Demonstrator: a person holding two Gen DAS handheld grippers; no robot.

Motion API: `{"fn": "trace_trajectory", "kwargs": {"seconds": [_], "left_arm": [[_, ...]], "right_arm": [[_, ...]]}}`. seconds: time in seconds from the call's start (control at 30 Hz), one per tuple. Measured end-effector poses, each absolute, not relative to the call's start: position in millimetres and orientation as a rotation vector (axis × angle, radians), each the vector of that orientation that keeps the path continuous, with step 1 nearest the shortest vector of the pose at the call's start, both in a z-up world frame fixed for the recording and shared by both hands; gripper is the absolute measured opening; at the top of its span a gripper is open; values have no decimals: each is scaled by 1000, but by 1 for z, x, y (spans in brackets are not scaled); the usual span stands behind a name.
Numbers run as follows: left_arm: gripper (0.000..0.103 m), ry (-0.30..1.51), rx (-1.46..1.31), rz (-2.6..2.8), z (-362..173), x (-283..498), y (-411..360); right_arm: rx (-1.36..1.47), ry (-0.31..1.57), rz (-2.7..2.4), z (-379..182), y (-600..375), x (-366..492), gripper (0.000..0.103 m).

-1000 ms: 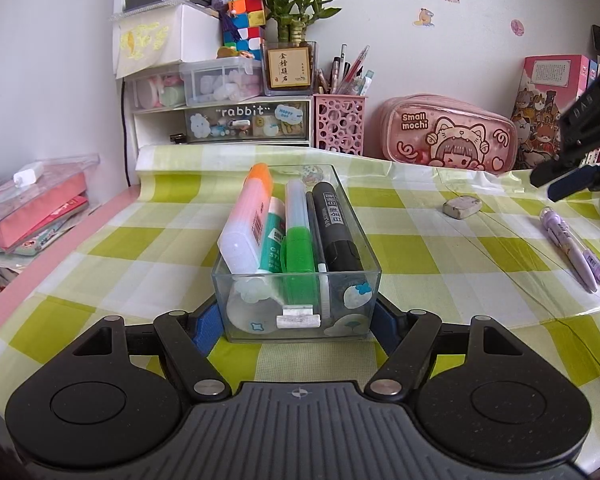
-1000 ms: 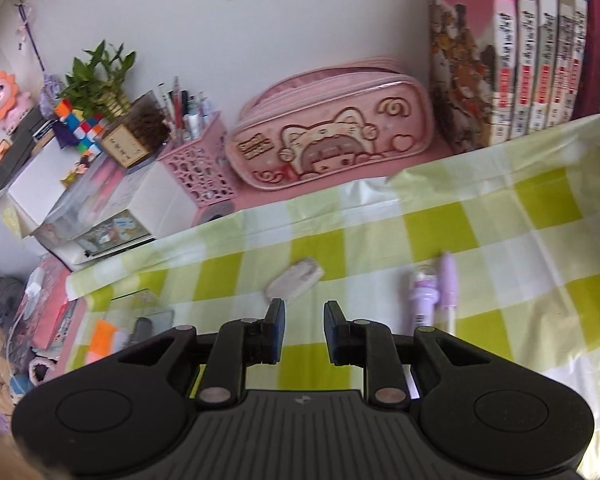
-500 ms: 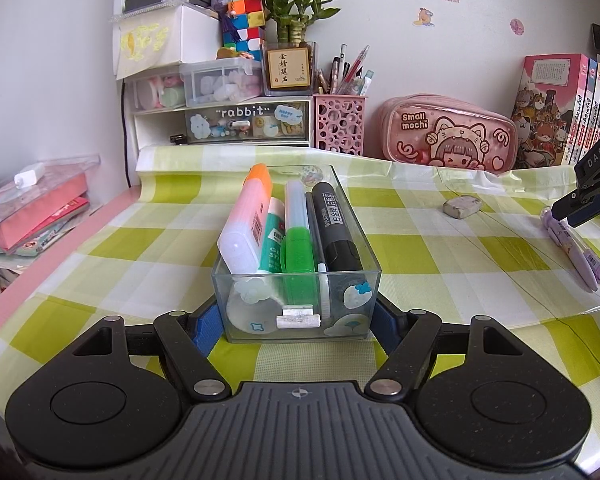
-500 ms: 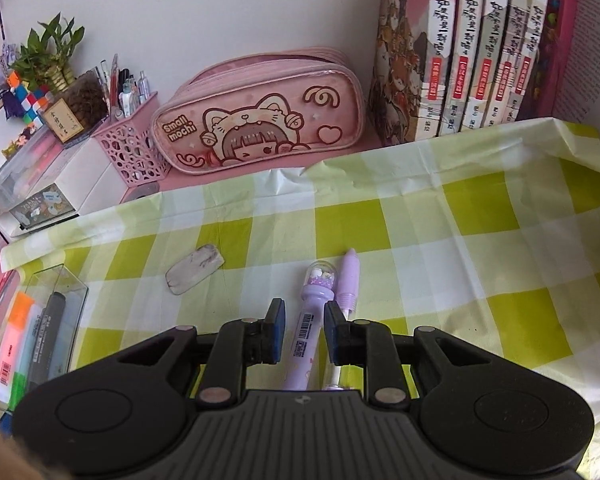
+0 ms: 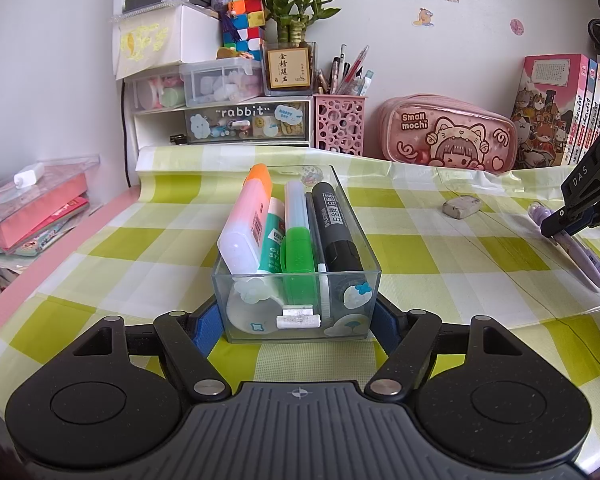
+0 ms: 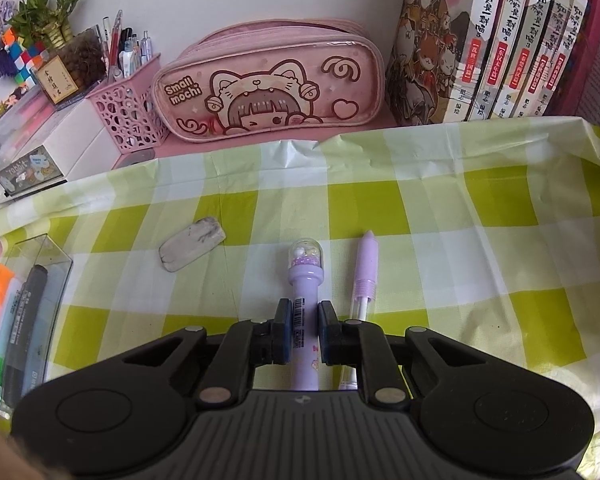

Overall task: Organize stationery
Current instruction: 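Reach the right tool to the lavender pen and grasp it, then carry the lavender pen into the clear box and open the right tool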

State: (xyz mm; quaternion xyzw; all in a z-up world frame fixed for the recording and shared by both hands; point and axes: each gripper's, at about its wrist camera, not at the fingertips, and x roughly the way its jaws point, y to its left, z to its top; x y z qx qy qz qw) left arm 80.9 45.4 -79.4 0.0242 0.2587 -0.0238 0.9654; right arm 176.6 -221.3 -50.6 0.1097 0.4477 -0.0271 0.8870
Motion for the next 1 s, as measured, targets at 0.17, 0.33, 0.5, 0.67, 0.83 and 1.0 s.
{"fn": "trace_trajectory", "kwargs": {"seconds": [0.17,0.33,0.5,0.67,0.83,1.0], "left_arm": [[72,523,50,-49,-80,80,45],[72,522,50,-49,-80,79,45],[72,523,45,-48,-79,79,45],[72,523,36,-47,-80,78,46],[72,519,37,-48,-81,77,45],[72,519,33,-46,-81,77,44]], "right_arm": [[306,903,-42,-44,-222,171,6],[349,865,2,-31,-214,166,6],[360,863,21,-30,-205,160,6],[400,846,25,-36,-203,147,6],[478,766,78,-39,-189,122,6],[448,766,89,-44,-175,120,6]]}}
